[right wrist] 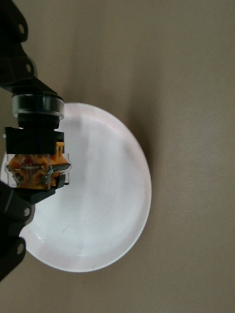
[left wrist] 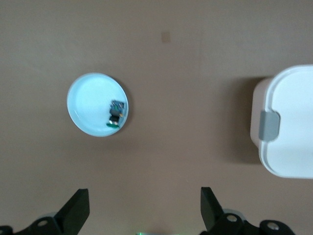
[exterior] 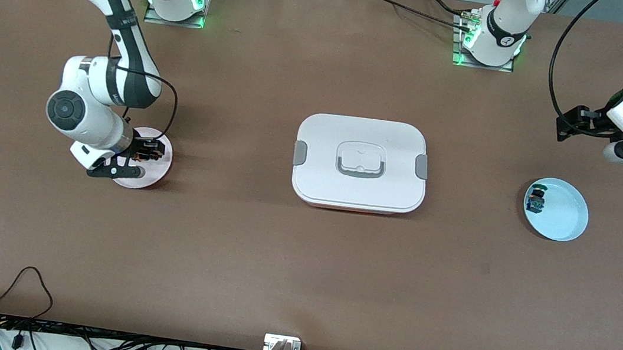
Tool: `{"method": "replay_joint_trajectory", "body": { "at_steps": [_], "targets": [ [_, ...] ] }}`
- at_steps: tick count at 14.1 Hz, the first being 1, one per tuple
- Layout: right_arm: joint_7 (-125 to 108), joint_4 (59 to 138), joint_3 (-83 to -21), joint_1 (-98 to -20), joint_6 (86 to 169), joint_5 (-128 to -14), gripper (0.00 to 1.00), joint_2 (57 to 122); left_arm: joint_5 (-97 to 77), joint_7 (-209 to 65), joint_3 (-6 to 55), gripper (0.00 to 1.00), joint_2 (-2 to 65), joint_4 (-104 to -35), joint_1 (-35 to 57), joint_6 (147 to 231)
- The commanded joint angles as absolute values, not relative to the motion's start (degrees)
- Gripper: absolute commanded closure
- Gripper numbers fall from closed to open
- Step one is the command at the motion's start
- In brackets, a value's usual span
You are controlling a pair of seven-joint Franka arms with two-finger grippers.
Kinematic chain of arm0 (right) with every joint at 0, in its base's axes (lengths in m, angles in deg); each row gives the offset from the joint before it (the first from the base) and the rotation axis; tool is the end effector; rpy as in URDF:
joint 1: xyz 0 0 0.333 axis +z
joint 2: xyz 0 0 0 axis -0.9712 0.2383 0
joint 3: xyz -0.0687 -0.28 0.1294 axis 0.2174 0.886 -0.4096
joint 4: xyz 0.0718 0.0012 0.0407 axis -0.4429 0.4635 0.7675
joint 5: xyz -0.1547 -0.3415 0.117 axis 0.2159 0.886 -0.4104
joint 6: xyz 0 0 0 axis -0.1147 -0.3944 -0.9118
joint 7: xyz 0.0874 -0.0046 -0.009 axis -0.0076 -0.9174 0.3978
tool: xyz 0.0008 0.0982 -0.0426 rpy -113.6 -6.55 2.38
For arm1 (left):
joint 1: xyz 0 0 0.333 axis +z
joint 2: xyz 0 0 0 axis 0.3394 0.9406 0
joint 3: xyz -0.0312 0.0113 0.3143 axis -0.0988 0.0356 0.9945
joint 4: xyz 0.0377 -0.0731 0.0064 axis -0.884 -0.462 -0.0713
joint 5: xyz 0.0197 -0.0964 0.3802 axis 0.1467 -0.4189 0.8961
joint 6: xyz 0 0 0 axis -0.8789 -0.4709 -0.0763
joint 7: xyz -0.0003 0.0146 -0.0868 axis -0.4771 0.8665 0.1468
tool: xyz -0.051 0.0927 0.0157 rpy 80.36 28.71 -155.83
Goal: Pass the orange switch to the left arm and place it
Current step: 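Lift the switch with the right gripper while the left gripper approaches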
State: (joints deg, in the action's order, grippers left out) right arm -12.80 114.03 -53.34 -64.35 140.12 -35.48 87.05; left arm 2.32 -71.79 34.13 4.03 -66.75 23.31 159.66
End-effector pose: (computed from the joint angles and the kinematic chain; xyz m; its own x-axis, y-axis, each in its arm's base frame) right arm 0.5875 0.0838 0.2655 0.9831 0.1323 -0.1269 0.1335 -0.9910 0.0016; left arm 0.5319 -0.0431 0.5805 0.9908 0.0266 -0.1330 0.0171 -0.9973 -0.0721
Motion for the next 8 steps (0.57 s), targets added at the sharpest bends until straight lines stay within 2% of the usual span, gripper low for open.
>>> {"method": "replay_joint_trajectory", "body": {
  "at_steps": [1,3,8],
  "targets": [
    [-11.8,108.8,-53.9,-64.3,130.7,-36.4,0.99,82.5,-2.4,-72.0,34.0,0.00,4.4,-65.7,22.7,152.2],
    [-8.8,105.0,-55.0,-64.2,126.8,-37.4,0.99,80.2,-9.8,-72.0,34.2,0.00,5.3,-64.7,23.4,149.5],
    [13.9,99.5,-54.8,-64.3,122.2,-51.5,1.00,76.9,-31.6,-71.5,34.6,0.00,8.1,-64.7,24.0,150.2]
  ]
}}
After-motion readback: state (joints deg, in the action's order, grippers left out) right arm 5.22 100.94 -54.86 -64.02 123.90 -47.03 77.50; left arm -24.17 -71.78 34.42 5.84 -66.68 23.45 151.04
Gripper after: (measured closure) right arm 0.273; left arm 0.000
